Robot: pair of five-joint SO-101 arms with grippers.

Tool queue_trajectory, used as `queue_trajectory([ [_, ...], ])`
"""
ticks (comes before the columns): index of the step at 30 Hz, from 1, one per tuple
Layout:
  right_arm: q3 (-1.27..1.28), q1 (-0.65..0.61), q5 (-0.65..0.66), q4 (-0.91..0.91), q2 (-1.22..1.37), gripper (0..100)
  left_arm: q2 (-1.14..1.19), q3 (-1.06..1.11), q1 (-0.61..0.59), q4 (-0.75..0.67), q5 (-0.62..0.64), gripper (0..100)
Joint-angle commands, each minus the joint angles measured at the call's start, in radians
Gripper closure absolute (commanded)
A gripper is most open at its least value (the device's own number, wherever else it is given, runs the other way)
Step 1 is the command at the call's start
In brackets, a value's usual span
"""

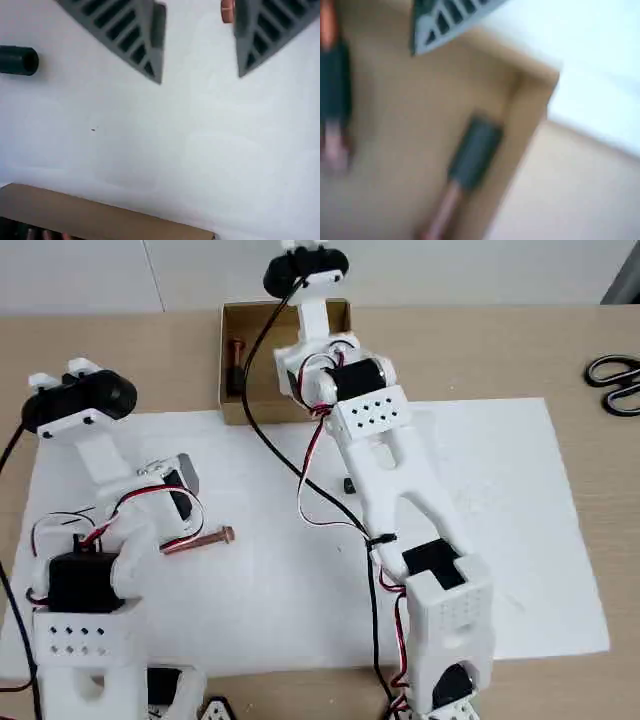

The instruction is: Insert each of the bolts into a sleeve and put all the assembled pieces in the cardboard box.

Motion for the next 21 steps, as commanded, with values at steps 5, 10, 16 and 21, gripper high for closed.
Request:
queue_trajectory([
  [5,-0.054,0.004,-0.144,0.272,-0.140,82.1,-0.107,-0.033,0.000,0.003,-0.003,91],
  [10,-0.054,-0.001,-0.238,0.475,-0.150,82.1,-0.161,0.004,0.000,0.002,-0.003,91],
  [16,-0.049,-0.010,-0.341,0.604,-0.148,82.1,-0.230,0.091,0.000,0.000,-0.003,91],
  [21,-0.048,-0.015,-0.433,0.647,-0.117,82.1,-0.318,0.159,0.000,-0.003,-0.008,91],
])
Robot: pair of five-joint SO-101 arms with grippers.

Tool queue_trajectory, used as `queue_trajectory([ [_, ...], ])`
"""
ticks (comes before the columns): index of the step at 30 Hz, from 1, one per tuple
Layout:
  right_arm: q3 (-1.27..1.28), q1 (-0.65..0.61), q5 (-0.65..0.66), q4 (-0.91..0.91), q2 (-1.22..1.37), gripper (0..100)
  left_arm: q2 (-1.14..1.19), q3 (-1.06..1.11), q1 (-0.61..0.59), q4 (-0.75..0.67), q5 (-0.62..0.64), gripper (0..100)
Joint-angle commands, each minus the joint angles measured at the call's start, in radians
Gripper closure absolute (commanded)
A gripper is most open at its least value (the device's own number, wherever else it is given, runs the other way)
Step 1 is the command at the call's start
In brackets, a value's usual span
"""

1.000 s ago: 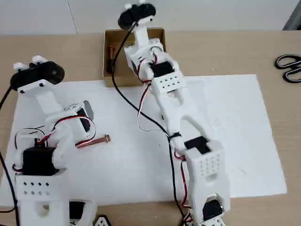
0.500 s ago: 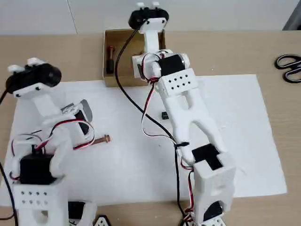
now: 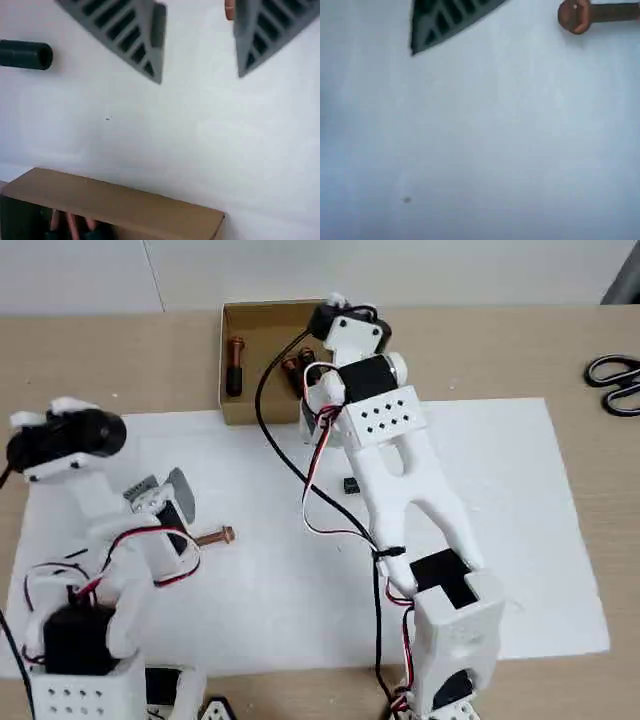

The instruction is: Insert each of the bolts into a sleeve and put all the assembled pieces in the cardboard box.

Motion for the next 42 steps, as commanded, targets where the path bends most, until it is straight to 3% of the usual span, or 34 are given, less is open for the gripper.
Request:
queue_trajectory([
  [1,-0.048,-0.008,-0.081,0.025,-0.016,82.1,-0.069,0.030,0.000,-0.003,-0.008,91],
  [12,-0.048,-0.016,-0.350,0.021,0.077,82.2,-0.319,0.186,0.000,-0.005,-0.011,91],
  [19,-0.049,-0.015,-0.482,0.016,0.170,82.2,-0.473,0.317,-0.002,-0.008,-0.097,91],
  [32,-0.051,0.094,-0.522,-0.035,0.191,82.2,-0.605,0.409,-0.005,-0.075,-0.106,91],
  [42,-0.054,0.088,-0.522,-0.061,0.266,82.2,-0.608,0.438,-0.005,-0.075,-0.107,91],
])
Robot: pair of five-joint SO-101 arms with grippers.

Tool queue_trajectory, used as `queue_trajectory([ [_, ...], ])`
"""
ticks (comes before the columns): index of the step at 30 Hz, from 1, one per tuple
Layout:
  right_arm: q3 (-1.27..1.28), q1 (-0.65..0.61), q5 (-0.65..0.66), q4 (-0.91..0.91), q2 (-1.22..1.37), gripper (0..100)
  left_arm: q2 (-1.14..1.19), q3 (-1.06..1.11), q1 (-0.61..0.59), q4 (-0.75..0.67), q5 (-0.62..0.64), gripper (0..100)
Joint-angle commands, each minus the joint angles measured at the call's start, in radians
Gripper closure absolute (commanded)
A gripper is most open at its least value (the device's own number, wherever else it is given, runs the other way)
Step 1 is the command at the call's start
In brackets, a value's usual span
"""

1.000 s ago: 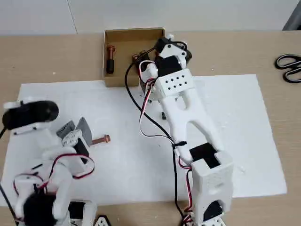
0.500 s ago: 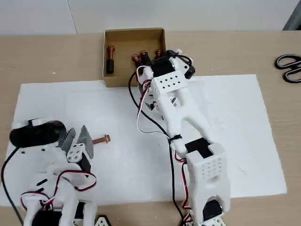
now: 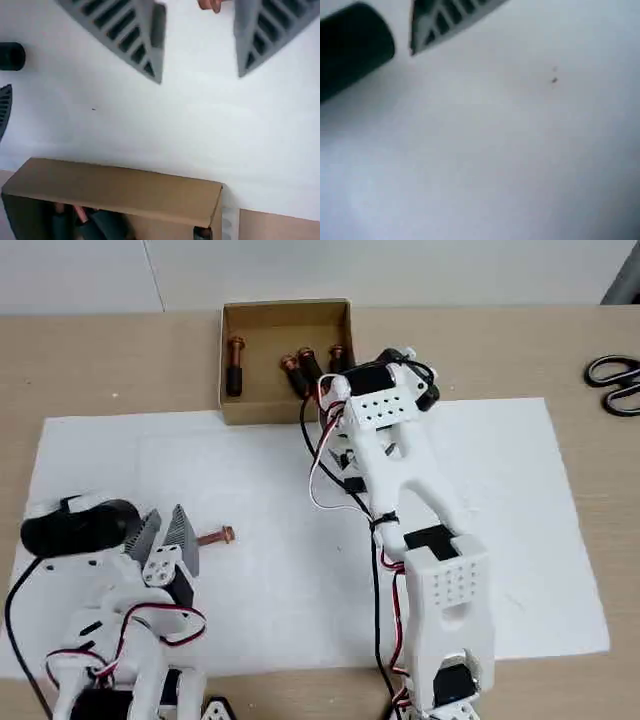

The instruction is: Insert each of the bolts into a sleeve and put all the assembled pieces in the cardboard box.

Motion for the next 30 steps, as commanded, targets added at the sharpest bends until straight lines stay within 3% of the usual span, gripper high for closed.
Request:
queue_trajectory([
  [1,-0.051,0.002,-0.008,-0.019,-0.004,82.2,-0.006,-0.002,-0.002,-0.025,-0.003,91],
  [20,-0.051,0.010,-0.008,-0.048,0.093,82.3,-0.006,-0.005,-0.002,-0.025,-0.005,91],
  [30,-0.051,0.074,-0.008,-0.048,0.088,82.4,-0.008,-0.005,0.002,-0.028,-0.005,91],
])
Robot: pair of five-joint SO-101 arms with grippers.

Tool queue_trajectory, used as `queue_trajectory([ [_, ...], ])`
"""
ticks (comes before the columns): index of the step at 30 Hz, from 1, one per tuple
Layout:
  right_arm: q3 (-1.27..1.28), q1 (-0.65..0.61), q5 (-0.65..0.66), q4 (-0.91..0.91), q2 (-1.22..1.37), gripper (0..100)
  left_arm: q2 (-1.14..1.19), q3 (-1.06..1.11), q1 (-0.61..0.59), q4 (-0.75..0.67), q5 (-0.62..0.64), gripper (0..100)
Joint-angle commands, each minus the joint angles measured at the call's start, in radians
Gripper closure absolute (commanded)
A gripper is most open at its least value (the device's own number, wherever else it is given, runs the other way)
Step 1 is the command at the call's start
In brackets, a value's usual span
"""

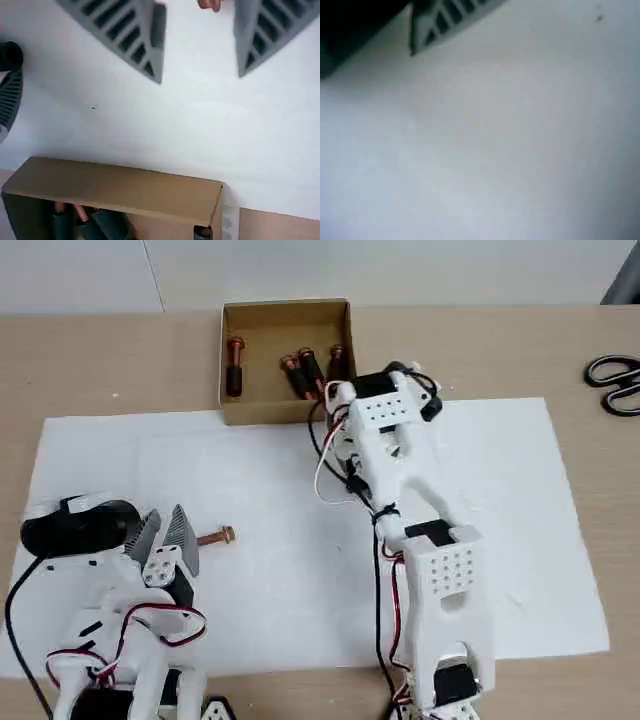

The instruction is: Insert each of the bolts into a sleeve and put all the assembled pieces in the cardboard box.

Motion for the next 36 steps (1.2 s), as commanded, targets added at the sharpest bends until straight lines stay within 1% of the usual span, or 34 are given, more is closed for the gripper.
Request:
queue_trajectory([
  [1,-0.037,0.031,-0.002,-0.012,-0.012,82.4,-0.008,-0.005,0.002,-0.035,-0.005,91],
  [3,-0.037,0.028,-0.002,-0.012,-0.008,83.6,-0.005,-0.004,-0.002,-0.058,-0.005,91],
  [4,-0.037,0.027,-0.002,-0.012,-0.005,86.2,-0.005,-0.004,-0.002,-0.069,-0.005,91],
  [7,-0.037,0.027,0.005,-0.019,-0.005,99.1,-0.003,-0.002,0.000,-0.097,-0.005,91],
  [11,-0.037,0.027,0.006,-0.013,-0.005,97.1,-0.003,-0.001,0.003,-0.091,-0.005,91],
  [14,-0.037,0.027,0.006,-0.013,-0.005,99.7,-0.003,0.001,0.002,-0.089,-0.005,91],
  [18,-0.037,0.025,0.011,-0.012,-0.008,99.6,-0.003,0.001,0.002,-0.089,-0.005,91],
  [22,-0.037,0.002,0.083,-0.007,-0.021,99.6,-0.003,-0.001,0.002,-0.089,-0.005,91],
  [26,-0.037,-0.050,0.158,0.082,-0.116,99.6,-0.003,-0.012,0.003,-0.097,-0.002,91],
  [28,-0.037,-0.076,0.221,0.099,-0.157,99.6,-0.003,-0.030,0.003,-0.097,0.000,91],
  [33,-0.037,-0.096,0.362,0.116,-0.260,99.6,0.008,-0.102,0.003,-0.094,0.000,91],
  [36,-0.031,-0.094,0.420,0.125,-0.331,99.6,0.087,-0.182,-0.002,-0.087,0.002,93],
])
